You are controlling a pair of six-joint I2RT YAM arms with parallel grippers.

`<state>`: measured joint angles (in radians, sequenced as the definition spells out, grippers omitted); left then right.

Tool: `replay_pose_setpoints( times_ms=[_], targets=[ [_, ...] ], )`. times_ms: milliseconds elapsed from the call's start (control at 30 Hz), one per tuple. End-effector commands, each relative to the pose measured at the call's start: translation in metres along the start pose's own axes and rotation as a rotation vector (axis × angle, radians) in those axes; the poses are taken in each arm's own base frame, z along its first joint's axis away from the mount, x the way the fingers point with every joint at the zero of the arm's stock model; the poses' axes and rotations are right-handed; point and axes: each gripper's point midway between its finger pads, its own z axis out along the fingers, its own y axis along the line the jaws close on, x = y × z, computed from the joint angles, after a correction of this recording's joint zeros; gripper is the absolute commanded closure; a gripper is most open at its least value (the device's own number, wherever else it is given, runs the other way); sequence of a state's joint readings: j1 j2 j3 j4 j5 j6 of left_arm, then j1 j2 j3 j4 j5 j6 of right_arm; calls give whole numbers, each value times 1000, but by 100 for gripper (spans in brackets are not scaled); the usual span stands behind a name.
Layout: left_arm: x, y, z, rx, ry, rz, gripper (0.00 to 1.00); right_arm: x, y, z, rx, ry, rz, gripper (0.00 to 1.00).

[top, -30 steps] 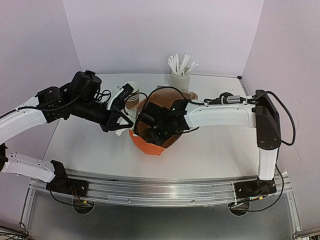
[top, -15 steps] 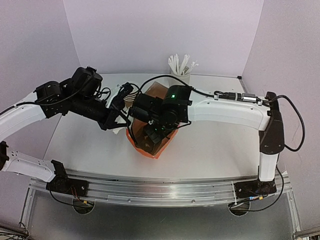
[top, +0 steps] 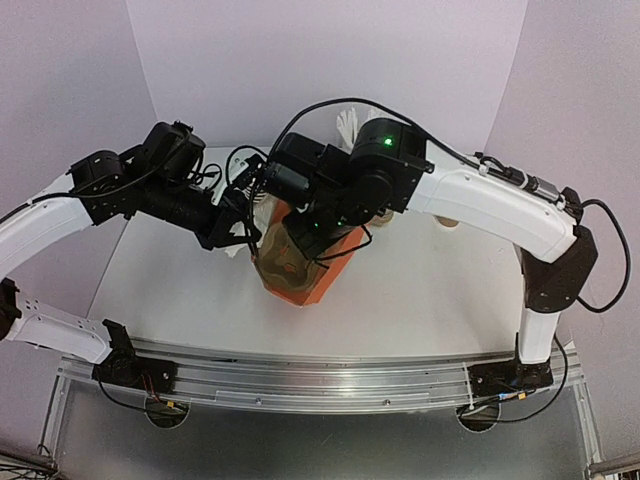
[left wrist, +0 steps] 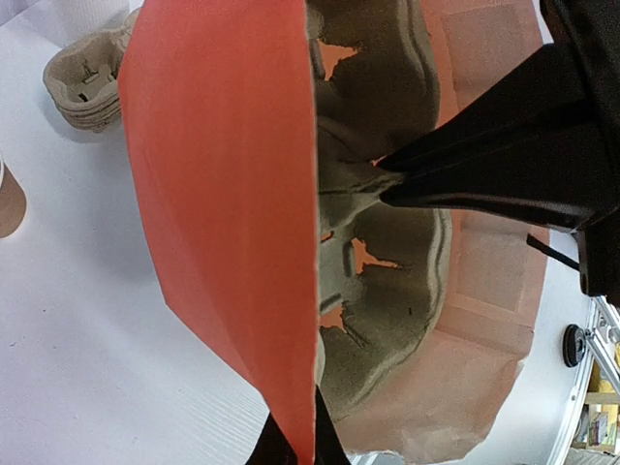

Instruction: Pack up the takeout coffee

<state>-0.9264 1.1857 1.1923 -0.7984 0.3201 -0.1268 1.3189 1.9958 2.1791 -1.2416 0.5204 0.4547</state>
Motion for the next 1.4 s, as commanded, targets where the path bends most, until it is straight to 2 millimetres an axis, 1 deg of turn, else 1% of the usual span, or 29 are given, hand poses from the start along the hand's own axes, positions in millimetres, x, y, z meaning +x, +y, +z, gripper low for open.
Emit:
replay_pose_setpoints(
  times_ms=[0, 133, 233, 300, 367, 500, 600, 633, 733, 800, 867, 933, 1000, 1067, 1200, 1367],
  targets=[
    [-17, -12, -13, 42, -26, 15, 100, 5, -25, -19, 66, 52, 122, 100],
    [-20, -20, -15, 87, -17, 18, 100, 16, -31, -20, 24, 121, 283, 100],
    [-17, -28, -13, 142, 10, 26, 100, 16, -34, -22, 12, 130, 308, 100],
    [-16, -30, -12, 156, 26, 29, 100, 14, -29, -22, -11, 135, 298, 100],
    [-17, -30, -14, 160, 35, 36, 100, 18, -25, -21, -29, 158, 301, 100],
    [-18, -26, -15, 178, 52, 29, 100, 29, -20, -19, -45, 208, 336, 100],
    [-25, -13, -16, 179, 64, -18, 100, 32, -12, -21, -89, 237, 352, 100],
    [-27, -13, -17, 180, 68, -22, 100, 34, -11, -20, -91, 248, 352, 100],
    [-33, -14, -17, 187, 70, -32, 100, 42, -15, -13, -57, 272, 356, 100],
    [-36, -15, -16, 200, 67, -47, 100, 39, -17, -6, -41, 264, 363, 100],
    [-33, -17, -13, 218, 84, -72, 100, 31, -14, -3, -47, 242, 358, 100],
    [-26, -18, -9, 241, 112, -102, 100, 28, -16, 3, -33, 235, 353, 100],
    [-18, -20, -5, 273, 139, -147, 100, 31, -20, 6, -15, 238, 363, 100],
    [-13, -18, -2, 284, 149, -174, 100, 31, -23, 4, -14, 232, 372, 100],
    [-12, -5, 2, 241, 152, -185, 100, 33, -20, 9, -38, 234, 345, 100],
    [-17, -1, 4, 219, 151, -181, 100, 36, -21, 20, -27, 252, 287, 100]
  ],
)
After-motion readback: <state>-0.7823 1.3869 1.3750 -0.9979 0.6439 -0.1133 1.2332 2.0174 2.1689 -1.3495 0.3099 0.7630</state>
